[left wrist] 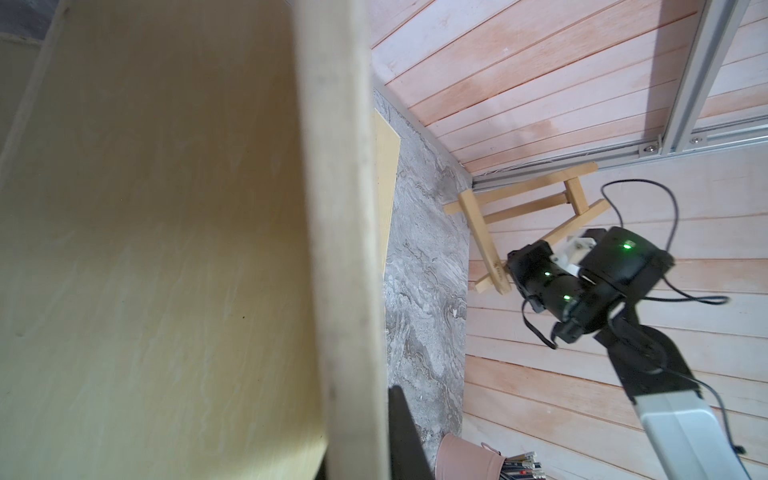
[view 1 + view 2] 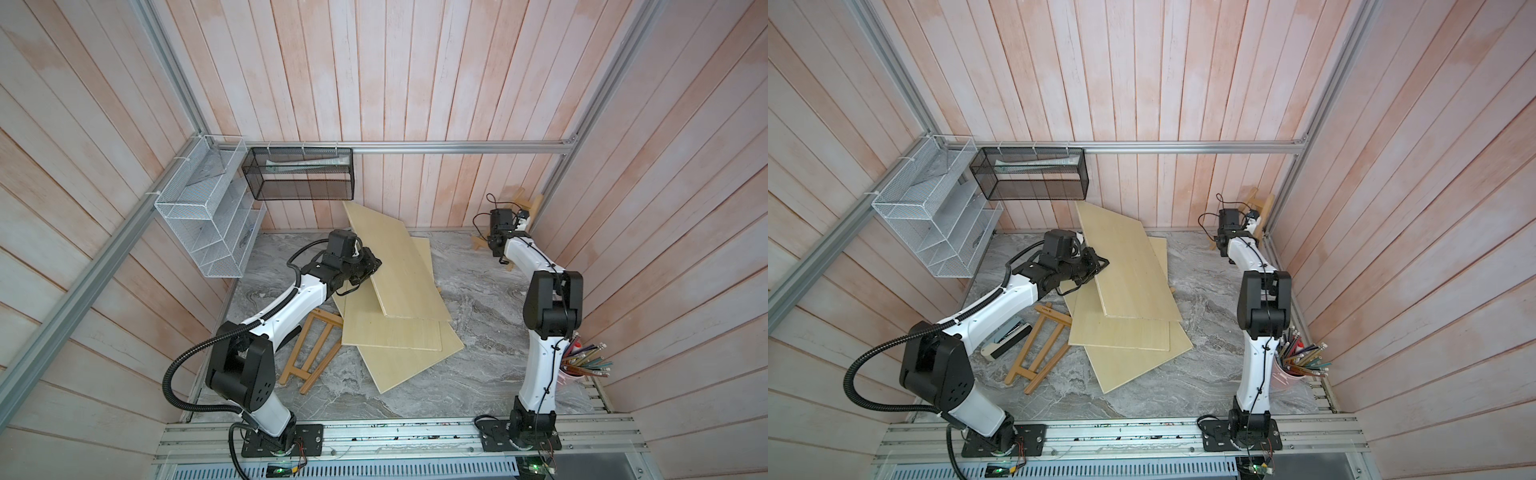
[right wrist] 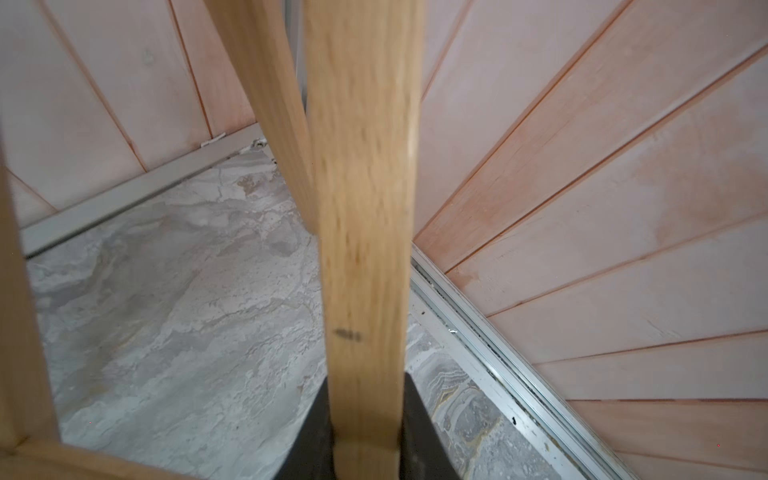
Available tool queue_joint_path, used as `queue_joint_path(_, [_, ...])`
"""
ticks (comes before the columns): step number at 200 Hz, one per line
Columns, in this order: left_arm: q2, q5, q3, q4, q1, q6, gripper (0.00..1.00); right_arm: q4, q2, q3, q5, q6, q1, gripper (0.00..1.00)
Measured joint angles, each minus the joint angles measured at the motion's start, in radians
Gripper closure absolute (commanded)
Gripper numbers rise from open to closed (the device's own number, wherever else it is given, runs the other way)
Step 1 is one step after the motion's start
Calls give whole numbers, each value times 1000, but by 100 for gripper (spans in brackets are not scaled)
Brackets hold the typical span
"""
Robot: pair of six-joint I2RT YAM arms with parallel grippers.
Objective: Assemble the easel
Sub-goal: Place the easel at the corner of the board.
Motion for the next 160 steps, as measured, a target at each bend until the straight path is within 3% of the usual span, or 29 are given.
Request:
queue_joint_path(22, [0, 0, 0, 0, 0, 0, 100, 55, -10, -92, 36, 18, 76, 100])
queue_joint_path(44, [0, 0, 3, -5, 0, 0, 100, 97, -13, -129, -11, 76, 126, 100])
queue_joint_path(88, [3, -13, 37, -53, -11, 0, 100, 108, -11, -144, -145, 166, 112, 100])
queue_joint_path(121, [18, -23, 76, -92, -18, 0, 100, 142, -40, -183, -237, 216, 85, 65])
queue_joint_path(133, [23, -27, 87, -103, -20, 0, 100, 137, -65, -221, -309, 240, 77, 47])
queue_joint_path(143, [28, -30, 99, -114, -22, 0, 100, 136, -86, -265, -352, 250, 78, 40])
queue_joint_path(160, [35, -37, 117, -132, -24, 0, 100, 141, -147, -333, -419, 269, 80, 36])
